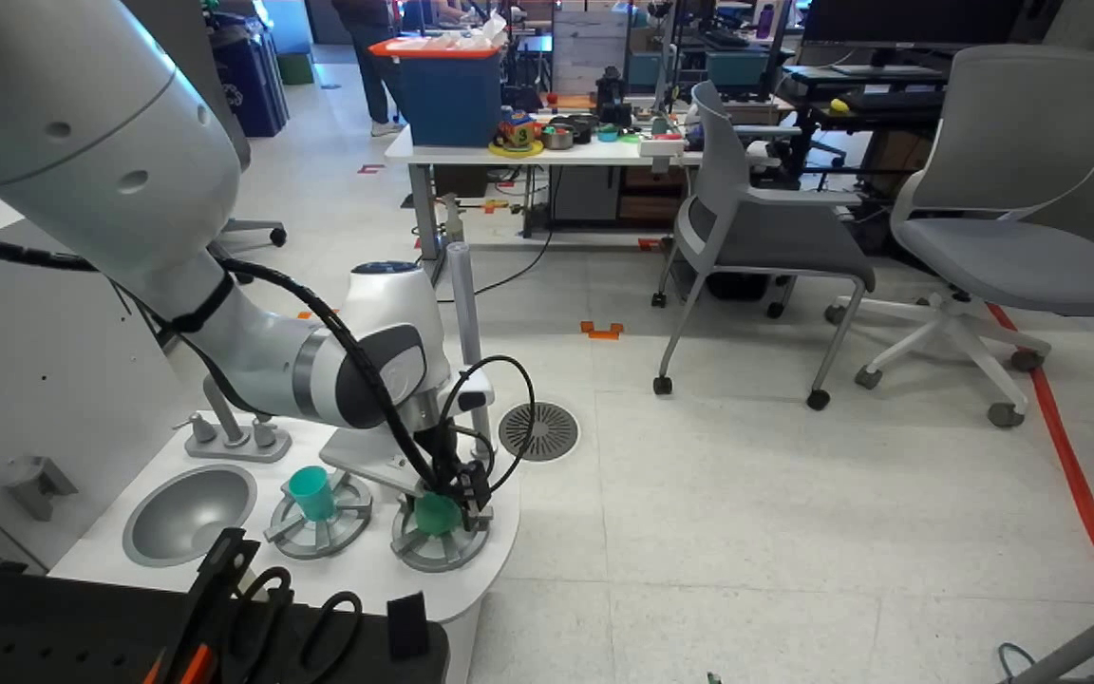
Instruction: Move the green plush to the left
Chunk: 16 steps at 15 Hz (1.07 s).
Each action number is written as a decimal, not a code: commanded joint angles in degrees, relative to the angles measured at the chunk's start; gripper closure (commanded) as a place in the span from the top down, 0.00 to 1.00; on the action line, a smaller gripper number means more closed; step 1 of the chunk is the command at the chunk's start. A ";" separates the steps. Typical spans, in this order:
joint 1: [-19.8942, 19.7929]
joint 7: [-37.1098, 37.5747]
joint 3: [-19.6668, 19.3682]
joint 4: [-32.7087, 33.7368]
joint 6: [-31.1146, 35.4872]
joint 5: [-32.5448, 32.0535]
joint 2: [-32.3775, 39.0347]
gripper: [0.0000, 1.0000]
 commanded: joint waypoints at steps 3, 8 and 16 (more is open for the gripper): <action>1.02 1.26 -0.62 8.06 -1.93 -1.79 5.30 0.51; 1.22 1.50 -0.87 3.92 -3.59 -2.32 2.02 0.17; 2.62 -2.17 1.47 -10.91 -0.25 -2.77 -5.73 0.05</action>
